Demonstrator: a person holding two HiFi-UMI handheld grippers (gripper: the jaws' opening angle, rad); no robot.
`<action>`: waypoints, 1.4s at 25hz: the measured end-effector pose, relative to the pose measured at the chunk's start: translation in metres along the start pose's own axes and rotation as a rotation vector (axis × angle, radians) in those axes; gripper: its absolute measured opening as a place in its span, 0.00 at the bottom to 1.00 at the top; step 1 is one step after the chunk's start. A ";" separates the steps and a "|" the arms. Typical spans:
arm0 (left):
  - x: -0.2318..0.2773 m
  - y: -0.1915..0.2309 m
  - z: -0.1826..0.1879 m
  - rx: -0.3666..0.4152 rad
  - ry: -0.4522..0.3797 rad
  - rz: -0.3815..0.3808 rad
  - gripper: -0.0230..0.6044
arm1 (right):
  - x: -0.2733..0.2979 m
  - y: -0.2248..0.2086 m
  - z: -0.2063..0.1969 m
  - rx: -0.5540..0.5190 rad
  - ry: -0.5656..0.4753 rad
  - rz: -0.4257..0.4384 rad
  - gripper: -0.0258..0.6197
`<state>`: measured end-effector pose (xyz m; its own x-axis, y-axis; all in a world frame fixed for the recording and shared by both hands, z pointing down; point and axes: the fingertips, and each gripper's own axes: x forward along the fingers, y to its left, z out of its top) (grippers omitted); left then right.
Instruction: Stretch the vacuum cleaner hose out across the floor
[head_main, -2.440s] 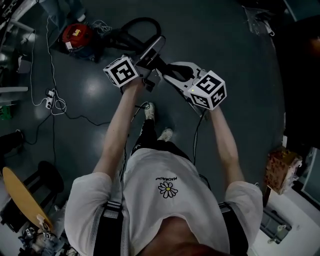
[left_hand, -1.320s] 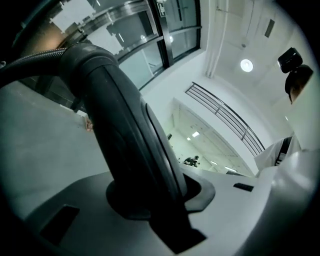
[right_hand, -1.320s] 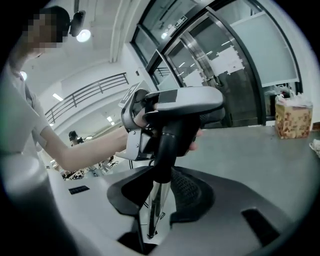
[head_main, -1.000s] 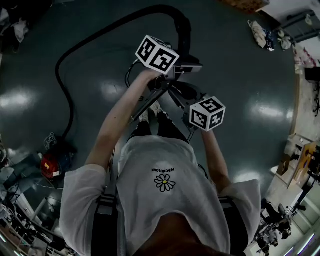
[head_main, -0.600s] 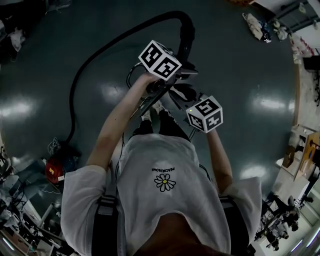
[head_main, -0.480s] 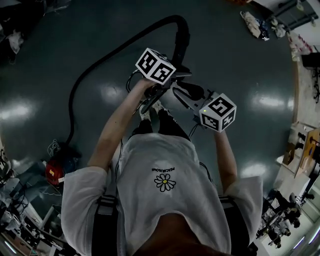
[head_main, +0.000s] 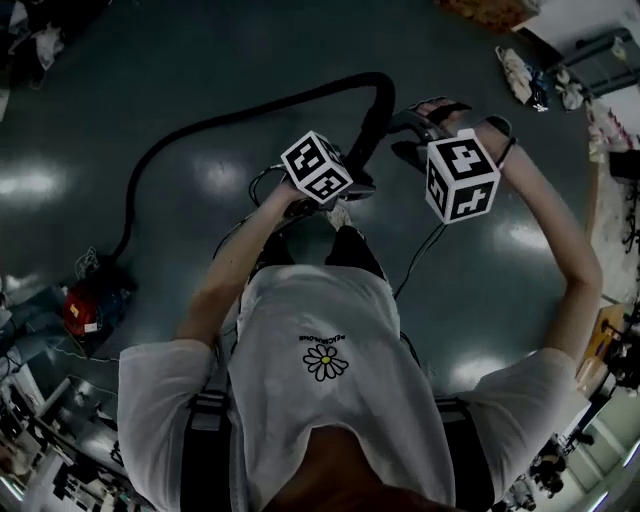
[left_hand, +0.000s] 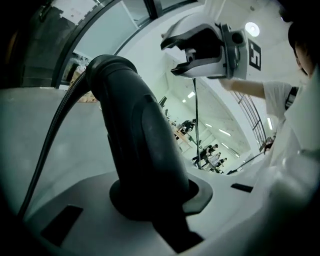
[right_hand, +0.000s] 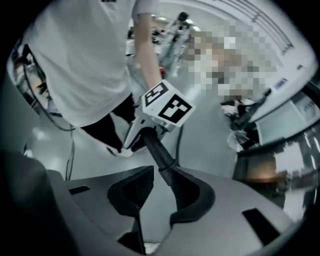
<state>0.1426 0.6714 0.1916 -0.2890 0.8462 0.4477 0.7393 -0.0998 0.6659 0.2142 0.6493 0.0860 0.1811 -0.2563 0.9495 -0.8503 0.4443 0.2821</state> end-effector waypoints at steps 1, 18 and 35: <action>0.006 0.000 -0.003 0.007 0.009 0.024 0.16 | 0.002 0.009 -0.003 -0.105 -0.003 0.080 0.22; 0.025 -0.031 -0.059 -0.038 -0.064 0.531 0.16 | 0.048 0.108 0.070 -0.825 0.069 0.640 0.27; 0.044 -0.099 -0.120 0.001 -0.043 0.803 0.14 | 0.045 0.276 0.091 -0.408 0.237 1.312 0.25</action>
<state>-0.0164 0.6557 0.2177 0.3553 0.5354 0.7662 0.7115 -0.6866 0.1498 -0.0574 0.6824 0.1939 -0.5136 0.6689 0.5374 -0.2674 0.4703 -0.8410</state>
